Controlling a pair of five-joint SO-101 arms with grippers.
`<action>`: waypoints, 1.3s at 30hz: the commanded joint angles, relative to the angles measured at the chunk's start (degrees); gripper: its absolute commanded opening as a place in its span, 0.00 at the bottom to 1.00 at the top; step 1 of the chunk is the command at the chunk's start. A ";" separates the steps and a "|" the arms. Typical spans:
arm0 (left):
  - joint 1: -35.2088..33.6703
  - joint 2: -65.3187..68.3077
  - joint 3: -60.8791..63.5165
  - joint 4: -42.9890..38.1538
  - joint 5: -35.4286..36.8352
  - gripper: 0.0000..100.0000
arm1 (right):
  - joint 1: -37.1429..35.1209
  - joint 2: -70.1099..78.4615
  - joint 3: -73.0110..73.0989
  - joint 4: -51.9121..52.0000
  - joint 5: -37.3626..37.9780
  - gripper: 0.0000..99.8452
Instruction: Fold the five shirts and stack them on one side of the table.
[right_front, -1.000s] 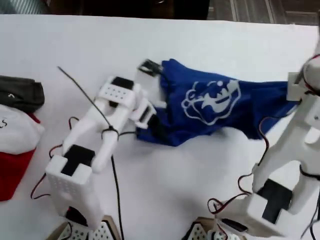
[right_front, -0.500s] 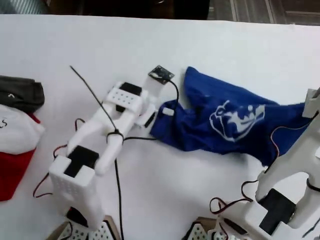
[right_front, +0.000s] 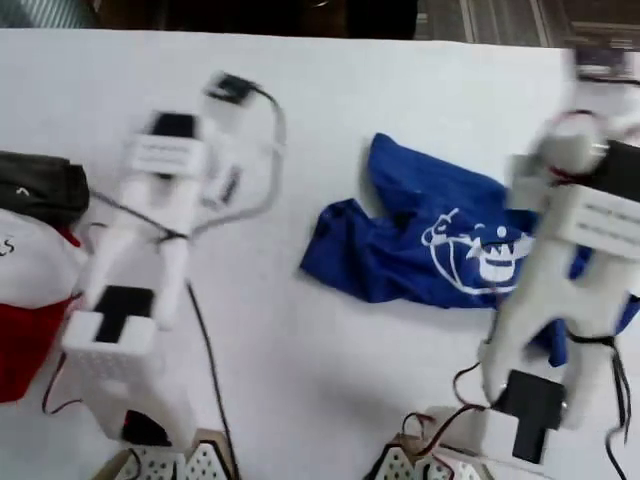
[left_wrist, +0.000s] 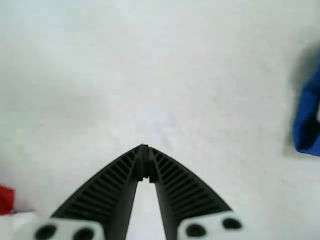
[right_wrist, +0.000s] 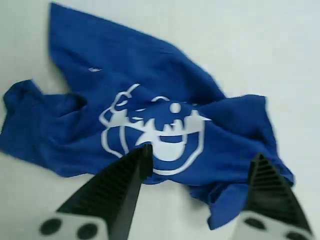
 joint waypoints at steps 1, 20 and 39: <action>-9.05 -3.52 -9.36 4.57 -0.26 0.02 | -12.26 1.89 4.40 -2.42 -3.08 0.30; -27.87 -3.52 -18.15 12.57 -4.84 0.02 | -20.53 4.88 17.58 -18.24 -4.57 0.28; -27.78 -3.43 -17.71 12.57 -4.84 0.02 | 16.22 18.24 15.82 -25.98 -6.68 0.28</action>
